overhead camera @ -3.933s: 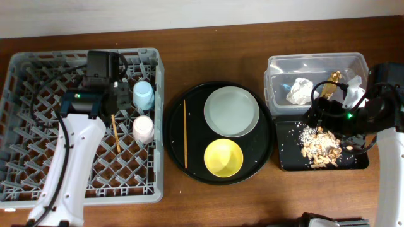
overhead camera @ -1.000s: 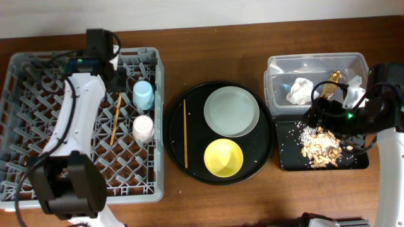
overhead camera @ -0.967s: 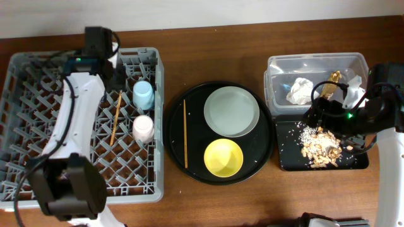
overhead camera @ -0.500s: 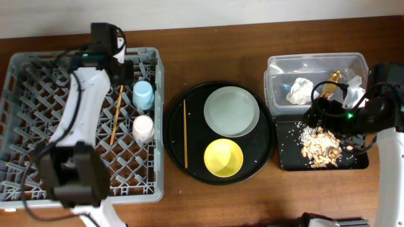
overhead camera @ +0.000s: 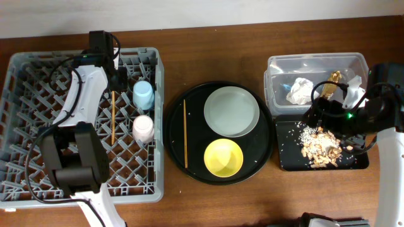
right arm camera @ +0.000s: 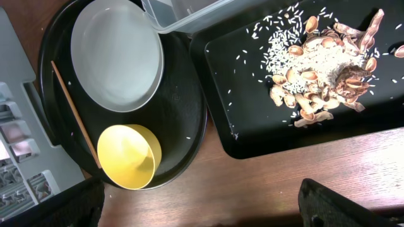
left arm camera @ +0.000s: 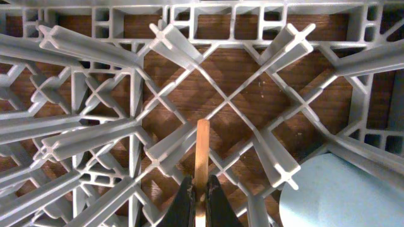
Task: Sort waste into correct bins and load items into the dishwasher rack
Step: 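Lift the left gripper out of the rack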
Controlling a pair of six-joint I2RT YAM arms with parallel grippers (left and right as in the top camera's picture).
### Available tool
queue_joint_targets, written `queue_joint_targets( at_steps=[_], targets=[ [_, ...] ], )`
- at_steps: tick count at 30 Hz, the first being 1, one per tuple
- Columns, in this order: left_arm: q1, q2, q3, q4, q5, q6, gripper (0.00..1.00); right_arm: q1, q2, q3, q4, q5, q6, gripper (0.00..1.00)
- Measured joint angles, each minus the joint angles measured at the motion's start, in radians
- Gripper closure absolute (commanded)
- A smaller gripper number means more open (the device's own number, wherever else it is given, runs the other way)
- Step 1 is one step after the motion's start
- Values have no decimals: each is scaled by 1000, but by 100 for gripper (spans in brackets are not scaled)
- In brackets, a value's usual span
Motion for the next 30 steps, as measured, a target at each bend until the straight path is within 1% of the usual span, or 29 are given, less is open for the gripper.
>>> queue_joint_targets(
  at_steps=[5,9,12,14,15,18,21,22,23,24,25,26,30],
  targets=[
    [2,-1,55,-62,-15,0,99,0,0,0,0,0,0,1],
    [3,-8,199,-157,-23,-1,99,0,0,0,0,0,0,1],
    [3,-18,366,-333,-24,4,99,0,0,0,0,0,0,1],
    [3,-34,432,-439,-21,4,100,0,0,0,1,0,0,1],
    [3,-41,453,-499,-18,5,100,0,0,0,0,0,0,1],
    [4,-55,472,-604,11,8,100,0,0,0,0,0,0,1],
    [5,-51,465,-632,41,8,99,0,0,0,0,0,0,1],
    [5,-47,461,-630,50,8,94,0,0,0,0,0,0,1],
    [5,-44,459,-625,53,8,76,0,0,0,0,0,0,1],
    [5,-39,459,-623,54,11,37,0,0,0,0,0,0,2],
    [5,-27,458,-621,58,13,20,0,0,0,0,0,0,1],
    [5,-10,458,-621,61,13,1,0,0,0,0,0,0,1],
    [5,42,447,-614,65,13,1,0,0,0,0,0,0,1]
  ],
)
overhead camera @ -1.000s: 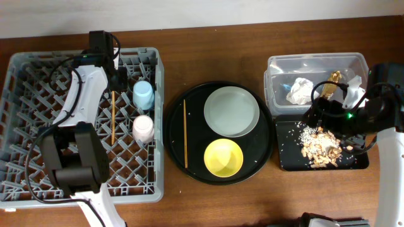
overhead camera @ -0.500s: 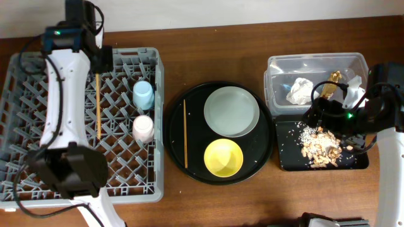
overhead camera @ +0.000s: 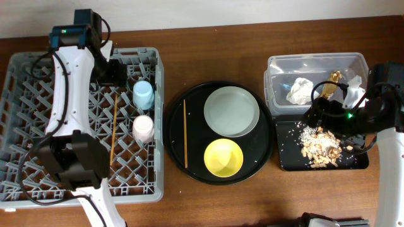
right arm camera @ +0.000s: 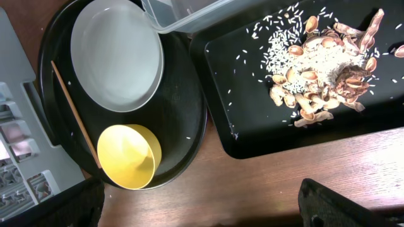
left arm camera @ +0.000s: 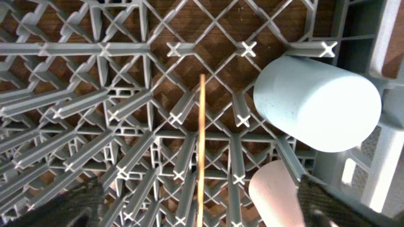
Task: Sort waste into correct bins and load items into the dishwasher rack
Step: 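Lift the left gripper out of the rack, then grasp the second chopstick on the tray with the left gripper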
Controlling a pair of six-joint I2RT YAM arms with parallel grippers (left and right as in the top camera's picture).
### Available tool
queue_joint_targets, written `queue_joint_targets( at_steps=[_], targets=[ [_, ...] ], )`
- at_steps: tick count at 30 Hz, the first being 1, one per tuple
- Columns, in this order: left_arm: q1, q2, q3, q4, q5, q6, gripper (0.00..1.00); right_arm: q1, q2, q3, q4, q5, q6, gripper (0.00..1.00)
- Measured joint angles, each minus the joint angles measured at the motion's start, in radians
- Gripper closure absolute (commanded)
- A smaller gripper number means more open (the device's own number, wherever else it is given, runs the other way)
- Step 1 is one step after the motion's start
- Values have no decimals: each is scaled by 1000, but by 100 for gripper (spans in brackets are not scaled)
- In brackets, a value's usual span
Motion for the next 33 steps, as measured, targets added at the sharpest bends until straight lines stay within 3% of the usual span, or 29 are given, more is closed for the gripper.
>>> queue_joint_targets(
  at_steps=[5,8,10,11,14,15,16,17,25,33],
  targets=[
    [0,3,43,-19,4,-6,2,0,0,0,0,0,0,1],
    [-7,3,110,-66,51,-16,11,0,0,0,0,0,0,1],
    [-28,-6,144,-92,110,-22,9,0,0,0,0,0,0,1],
    [-49,-14,152,-113,148,-22,1,0,0,0,0,0,0,1],
    [-134,-36,157,-185,263,-28,1,0,0,0,0,0,0,1],
    [-153,-39,157,-194,292,-29,17,0,0,0,0,0,0,1],
    [-180,-40,156,-204,329,-29,50,0,0,0,0,0,0,1],
    [-222,-41,150,-221,372,-29,73,0,0,0,0,0,0,1],
    [-408,-42,-11,-175,383,-78,74,0,0,0,0,0,0,1],
    [-548,-43,-302,39,198,-267,64,0,0,0,0,0,0,1]
  ],
)
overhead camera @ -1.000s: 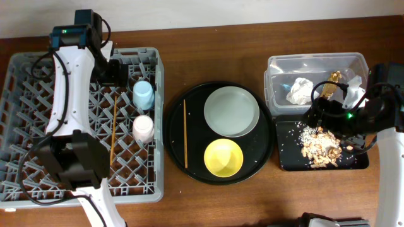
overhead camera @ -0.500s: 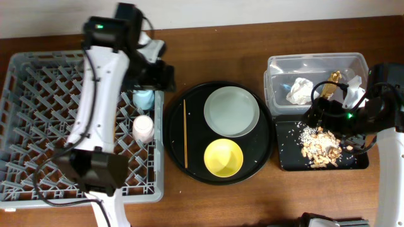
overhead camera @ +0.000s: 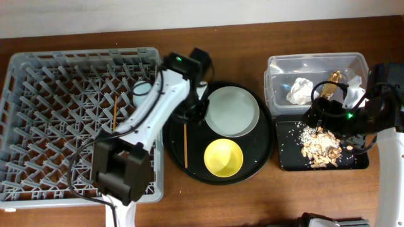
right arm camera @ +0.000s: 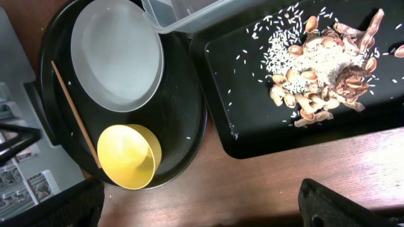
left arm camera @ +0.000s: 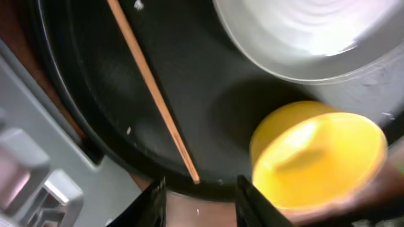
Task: Sort waste into correct bins and load items into the dishwasher rack
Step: 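Grasp the second chopstick on the tray with the left gripper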
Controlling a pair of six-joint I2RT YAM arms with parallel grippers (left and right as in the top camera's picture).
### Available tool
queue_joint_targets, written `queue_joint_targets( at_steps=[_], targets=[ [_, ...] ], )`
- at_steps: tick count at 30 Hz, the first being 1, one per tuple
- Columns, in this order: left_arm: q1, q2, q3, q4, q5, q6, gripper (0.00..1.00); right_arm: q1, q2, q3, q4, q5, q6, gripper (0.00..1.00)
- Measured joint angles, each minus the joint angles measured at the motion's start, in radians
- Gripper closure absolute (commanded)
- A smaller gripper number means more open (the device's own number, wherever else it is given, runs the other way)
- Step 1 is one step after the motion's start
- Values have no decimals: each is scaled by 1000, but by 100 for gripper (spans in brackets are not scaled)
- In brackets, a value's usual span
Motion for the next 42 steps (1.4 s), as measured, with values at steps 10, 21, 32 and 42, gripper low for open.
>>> queue_joint_targets(
  at_steps=[10,21,32,42],
  targets=[
    [-1,-2,-269,272,-77,-104,64,0,1,0,0,0,0,1],
    [-8,-7,-420,452,-106,-153,64,0,2,0,0,0,0,1],
    [-98,-9,-424,458,-234,-222,90,0,2,0,0,0,0,1],
    [-101,-10,-424,454,-245,-230,100,0,2,0,0,0,0,1]
  ],
)
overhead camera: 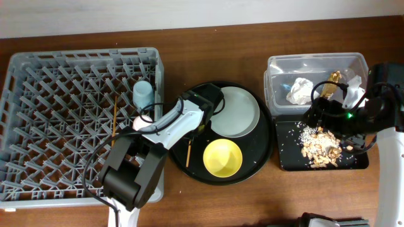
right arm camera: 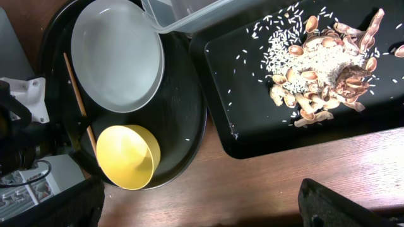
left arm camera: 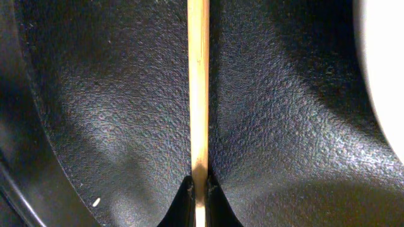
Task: Sort waste into correct bins and load items into the dishwasher rack
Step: 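Grasp the second chopstick on the tray with the left gripper, then place the second chopstick upright in the rack beside the first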
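Note:
On the black round tray (overhead camera: 265, 151) my left gripper (left arm camera: 199, 192) is down and shut on the near end of a wooden chopstick (left arm camera: 198, 94). In the overhead view the left gripper (overhead camera: 199, 125) stands beside the grey plate (overhead camera: 237, 113), and the chopstick (overhead camera: 188, 154) sticks out below it. A yellow bowl (overhead camera: 223, 157) sits on the same tray. A second chopstick (overhead camera: 114, 116) lies in the grey dish rack (overhead camera: 38, 126) by a blue cup (overhead camera: 143, 93). My right gripper (right arm camera: 199, 189) hangs open and empty over the right side.
A clear bin (overhead camera: 315, 79) with crumpled paper and wrappers stands at the back right. In front of it a black rectangular tray (overhead camera: 290, 161) holds rice and shells (overhead camera: 319, 145). A pink cup (overhead camera: 136, 120) in the rack is mostly hidden by my left arm.
My left gripper was open above the round tray near the chopstick. Now it is low on the tray and shut on that chopstick, which has shifted slightly. The right arm has not moved.
My left gripper was shut on a chopstick low in the rack. Then it was open and higher, with that chopstick lying in the rack. Later it was open over the round tray, and now it grips the second chopstick there. The right gripper stayed open and still.

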Controlling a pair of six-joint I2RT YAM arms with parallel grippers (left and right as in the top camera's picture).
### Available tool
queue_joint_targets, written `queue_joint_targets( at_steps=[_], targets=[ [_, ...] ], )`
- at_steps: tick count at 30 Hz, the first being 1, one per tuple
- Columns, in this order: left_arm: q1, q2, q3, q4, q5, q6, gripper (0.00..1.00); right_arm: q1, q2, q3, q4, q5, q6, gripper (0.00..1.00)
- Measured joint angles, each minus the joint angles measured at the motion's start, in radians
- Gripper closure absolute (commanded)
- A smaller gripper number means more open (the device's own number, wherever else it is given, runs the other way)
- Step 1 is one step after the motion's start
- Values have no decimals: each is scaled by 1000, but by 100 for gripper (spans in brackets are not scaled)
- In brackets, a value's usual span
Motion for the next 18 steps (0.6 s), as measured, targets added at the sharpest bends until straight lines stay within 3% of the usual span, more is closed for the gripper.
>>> queue_joint_targets(
  at_steps=[4,7,10,14,18],
  targets=[
    [0,-52,12,-34,0,1,100,0,0,0,0,0,0,1],
    [6,-164,38,-68,-13,8,100,0,0,0,0,0,0,1],
    [63,-346,64,-113,-23,89,100,0,0,0,0,0,0,1],
    [258,-523,85,-189,-41,206,100,0,0,0,0,0,0,1],
    [481,-521,84,-203,-58,307,100,0,0,0,0,0,0,1]
  ],
)
